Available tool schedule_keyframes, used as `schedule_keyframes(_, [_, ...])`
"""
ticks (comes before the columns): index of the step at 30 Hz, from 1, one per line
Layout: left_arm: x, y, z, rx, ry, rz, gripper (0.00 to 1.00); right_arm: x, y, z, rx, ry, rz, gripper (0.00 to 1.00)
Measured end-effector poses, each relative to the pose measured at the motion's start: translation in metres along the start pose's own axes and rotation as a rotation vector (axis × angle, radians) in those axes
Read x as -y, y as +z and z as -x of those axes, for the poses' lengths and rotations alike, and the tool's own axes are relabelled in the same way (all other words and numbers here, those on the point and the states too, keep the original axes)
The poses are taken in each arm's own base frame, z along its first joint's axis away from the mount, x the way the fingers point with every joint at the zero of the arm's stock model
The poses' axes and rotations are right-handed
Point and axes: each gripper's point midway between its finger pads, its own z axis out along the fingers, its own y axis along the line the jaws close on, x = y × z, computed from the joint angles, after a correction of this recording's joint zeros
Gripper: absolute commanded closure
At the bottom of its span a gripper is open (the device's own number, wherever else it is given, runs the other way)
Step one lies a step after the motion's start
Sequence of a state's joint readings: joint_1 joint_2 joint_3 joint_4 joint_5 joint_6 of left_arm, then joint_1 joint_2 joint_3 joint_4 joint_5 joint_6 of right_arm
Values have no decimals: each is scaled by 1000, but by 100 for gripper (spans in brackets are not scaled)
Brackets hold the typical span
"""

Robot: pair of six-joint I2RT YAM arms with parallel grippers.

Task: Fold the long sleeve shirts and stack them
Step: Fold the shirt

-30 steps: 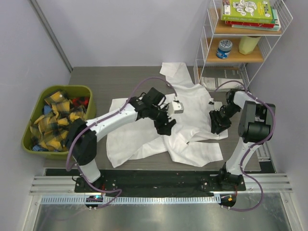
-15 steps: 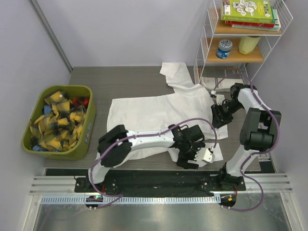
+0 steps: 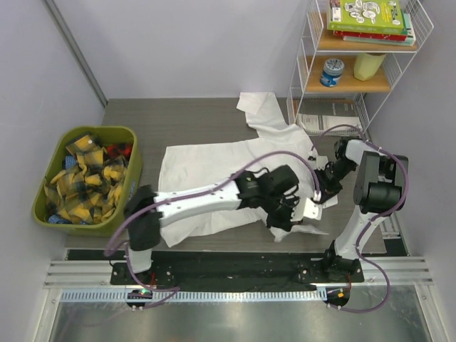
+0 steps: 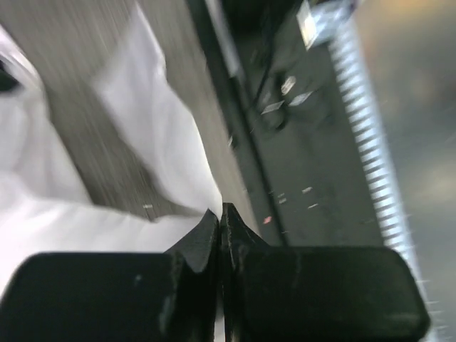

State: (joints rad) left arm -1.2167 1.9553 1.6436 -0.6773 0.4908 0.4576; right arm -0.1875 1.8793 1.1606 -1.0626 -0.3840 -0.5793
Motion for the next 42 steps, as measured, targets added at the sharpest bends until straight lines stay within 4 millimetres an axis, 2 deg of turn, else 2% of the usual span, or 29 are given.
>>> schedule_keyframes(3, [30, -77, 71, 236, 19, 7, 100, 9, -4, 3, 12, -8, -29, 79])
schedule_keyframes(6, [55, -143, 127, 449, 62, 16, 100, 18, -10, 7, 26, -25, -60, 74])
schedule_keyframes(9, [71, -184, 162, 606, 64, 7, 100, 23, -21, 13, 57, -59, -80, 65])
schedule_keyframes(10, [74, -190, 170, 640, 55, -3, 100, 22, -28, 15, 71, -72, -83, 62])
schedule_keyframes(13, [74, -191, 181, 690, 20, -37, 100, 14, -54, 26, 150, -120, -89, 58])
schedule_keyframes(17, [71, -173, 185, 692, -30, -107, 100, -14, -95, 46, 286, -211, -63, 57])
schedule_keyframes(19, [67, -160, 186, 683, -65, -144, 100, -36, -106, 50, 326, -269, -25, 57])
schedule_keyframes(21, [62, -147, 189, 689, -117, -180, 100, -55, -109, 49, 338, -317, 31, 57])
schedule_keyframes(25, [51, -130, 194, 740, -227, -221, 100, -77, -98, 45, 333, -400, 134, 59])
schedule_keyframes(28, [37, -122, 190, 769, -321, -223, 100, -87, -75, 29, 282, -422, 204, 66])
schedule_keyframes(31, [5, -124, 178, 793, -425, -142, 100, -98, -48, 2, 176, -418, 277, 71])
schedule_keyframes(34, [-39, -135, 164, 822, -522, -8, 100, -101, -41, -4, 125, -452, 280, 77])
schedule_keyframes(37, [-75, -146, 146, 830, -604, 132, 100, -96, -36, -11, 72, -485, 244, 80])
schedule_keyframes(42, [-108, -154, 113, 782, -760, 351, 100, -83, -27, -34, -21, -501, 201, 73])
